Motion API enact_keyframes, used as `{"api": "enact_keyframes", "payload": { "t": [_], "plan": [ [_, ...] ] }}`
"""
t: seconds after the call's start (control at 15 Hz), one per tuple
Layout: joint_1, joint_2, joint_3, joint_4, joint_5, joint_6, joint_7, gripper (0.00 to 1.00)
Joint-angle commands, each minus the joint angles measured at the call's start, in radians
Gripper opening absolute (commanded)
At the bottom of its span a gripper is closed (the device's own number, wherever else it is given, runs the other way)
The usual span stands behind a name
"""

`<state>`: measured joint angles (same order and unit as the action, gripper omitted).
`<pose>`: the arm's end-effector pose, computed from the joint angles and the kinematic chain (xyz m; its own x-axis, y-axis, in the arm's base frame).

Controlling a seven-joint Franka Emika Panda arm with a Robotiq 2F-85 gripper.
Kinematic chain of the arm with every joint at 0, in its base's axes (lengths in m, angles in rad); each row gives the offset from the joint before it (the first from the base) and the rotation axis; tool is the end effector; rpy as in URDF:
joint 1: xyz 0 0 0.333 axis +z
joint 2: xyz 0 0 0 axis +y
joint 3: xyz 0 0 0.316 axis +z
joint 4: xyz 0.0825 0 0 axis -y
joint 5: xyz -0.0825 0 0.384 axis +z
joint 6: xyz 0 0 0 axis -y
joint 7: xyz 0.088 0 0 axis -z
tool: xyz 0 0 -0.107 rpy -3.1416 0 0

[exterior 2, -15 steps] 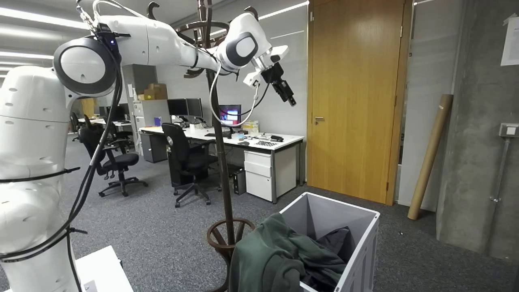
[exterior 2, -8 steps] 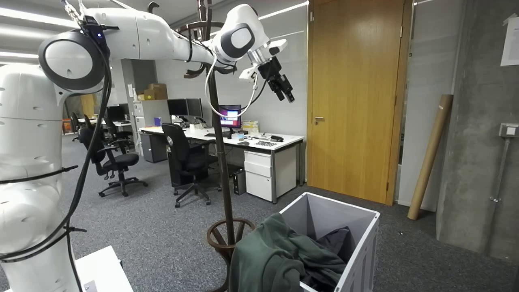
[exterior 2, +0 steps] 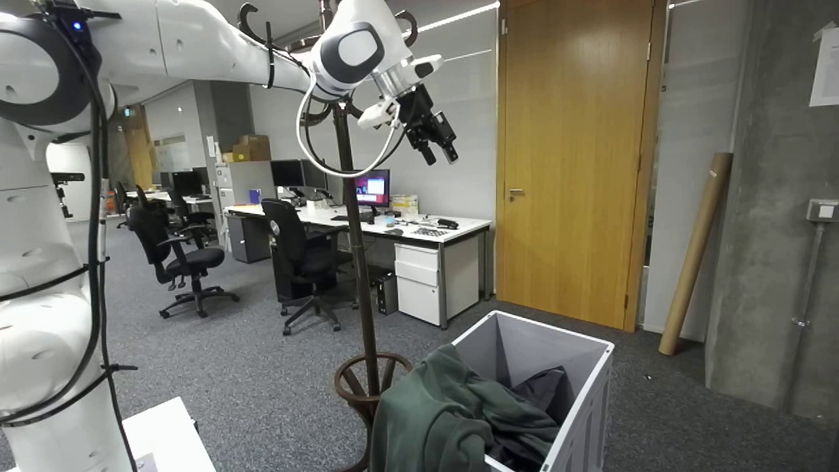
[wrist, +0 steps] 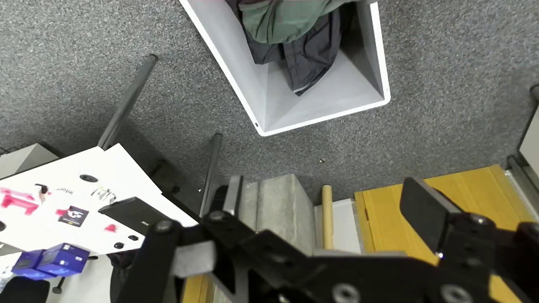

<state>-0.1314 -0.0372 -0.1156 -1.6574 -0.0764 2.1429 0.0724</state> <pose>0.5691 -0.1483 0.6665 0.8302 -0.2434 0.5015 -0.3010 -0.9530 0.0358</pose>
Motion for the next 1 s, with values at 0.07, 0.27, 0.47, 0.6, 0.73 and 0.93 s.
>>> {"api": "enact_keyframes", "payload": {
  "t": [0.07, 0.27, 0.47, 0.6, 0.73, 0.93],
  "plan": [
    [0.006, -0.206, -0.009, -0.25, 0.021, 0.051, -0.119, 1.0],
    [0.003, -0.129, -0.003, -0.148, 0.004, -0.002, -0.068, 1.0],
    [0.004, -0.12, -0.003, -0.146, 0.004, -0.002, -0.068, 1.0],
    [0.004, -0.112, -0.003, -0.145, 0.004, -0.002, -0.067, 1.0],
    [0.004, -0.112, -0.003, -0.145, 0.004, -0.002, -0.067, 1.0],
    [0.002, -0.115, -0.004, -0.16, 0.004, -0.004, -0.066, 1.0]
  ]
}}
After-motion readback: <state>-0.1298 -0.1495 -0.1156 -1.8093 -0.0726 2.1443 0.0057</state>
